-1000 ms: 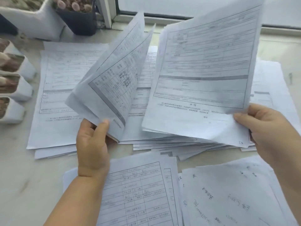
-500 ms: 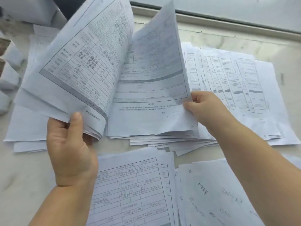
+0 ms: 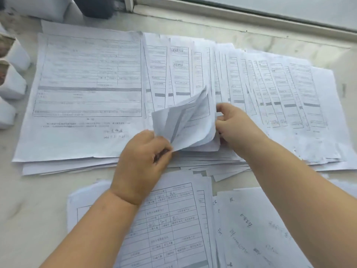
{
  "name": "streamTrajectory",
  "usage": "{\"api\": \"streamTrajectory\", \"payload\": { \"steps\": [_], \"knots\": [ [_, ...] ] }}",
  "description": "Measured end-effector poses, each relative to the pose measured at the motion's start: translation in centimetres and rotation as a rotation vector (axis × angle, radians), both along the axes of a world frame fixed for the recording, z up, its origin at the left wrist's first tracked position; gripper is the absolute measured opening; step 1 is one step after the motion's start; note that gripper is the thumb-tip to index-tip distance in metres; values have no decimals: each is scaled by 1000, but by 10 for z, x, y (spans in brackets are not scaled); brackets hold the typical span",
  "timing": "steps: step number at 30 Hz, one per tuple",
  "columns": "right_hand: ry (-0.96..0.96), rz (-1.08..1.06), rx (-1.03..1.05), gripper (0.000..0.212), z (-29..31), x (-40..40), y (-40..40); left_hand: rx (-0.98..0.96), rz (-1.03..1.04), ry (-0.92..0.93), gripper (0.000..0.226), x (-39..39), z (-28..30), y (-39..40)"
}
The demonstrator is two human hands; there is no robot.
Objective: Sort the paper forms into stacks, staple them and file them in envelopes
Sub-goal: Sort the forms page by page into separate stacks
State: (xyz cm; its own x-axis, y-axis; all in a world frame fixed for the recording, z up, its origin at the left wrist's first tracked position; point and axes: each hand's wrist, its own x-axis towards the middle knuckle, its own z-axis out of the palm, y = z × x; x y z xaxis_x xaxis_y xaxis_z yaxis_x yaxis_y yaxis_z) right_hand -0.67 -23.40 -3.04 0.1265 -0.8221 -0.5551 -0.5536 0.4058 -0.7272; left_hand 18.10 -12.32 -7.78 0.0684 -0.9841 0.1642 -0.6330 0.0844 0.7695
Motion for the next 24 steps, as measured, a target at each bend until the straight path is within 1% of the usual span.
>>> {"api": "streamTrajectory", "payload": {
  "steps": [2, 4, 6, 9, 14, 17, 18, 20, 22, 24],
  "knots": [
    [-29, -38, 22, 22, -4, -2, 1, 16, 9, 26, 27, 2, -1, -2],
    [-67, -37, 47, 15, -5, -4, 1, 27, 17, 20, 32, 3, 0, -3],
    [-111, -30, 70, 13, -5, -6, 0, 28, 27, -5, 31, 2, 1, -2],
    [-186, -30, 141, 15, -7, -10, -3, 9, 57, 4, 30, 1, 2, -1],
    [-340, -37, 246, 22, -4, -17, -5, -16, 57, 14, 29, 0, 4, -1],
    [-383, -25, 283, 27, -4, -20, -7, -26, 62, 4, 27, -2, 6, 0],
    [-396, -21, 296, 31, -5, -21, -8, -29, 70, -13, 24, -3, 8, 0],
    [-423, -24, 321, 40, -6, -22, -9, -42, 72, -109, 19, -5, 11, -1],
    [-447, -41, 341, 45, -7, -22, -9, -57, 32, -209, 24, -8, 12, -4],
    [-460, -37, 336, 43, -8, -23, -9, -77, -15, -241, 29, -9, 12, -7]
  ]
}}
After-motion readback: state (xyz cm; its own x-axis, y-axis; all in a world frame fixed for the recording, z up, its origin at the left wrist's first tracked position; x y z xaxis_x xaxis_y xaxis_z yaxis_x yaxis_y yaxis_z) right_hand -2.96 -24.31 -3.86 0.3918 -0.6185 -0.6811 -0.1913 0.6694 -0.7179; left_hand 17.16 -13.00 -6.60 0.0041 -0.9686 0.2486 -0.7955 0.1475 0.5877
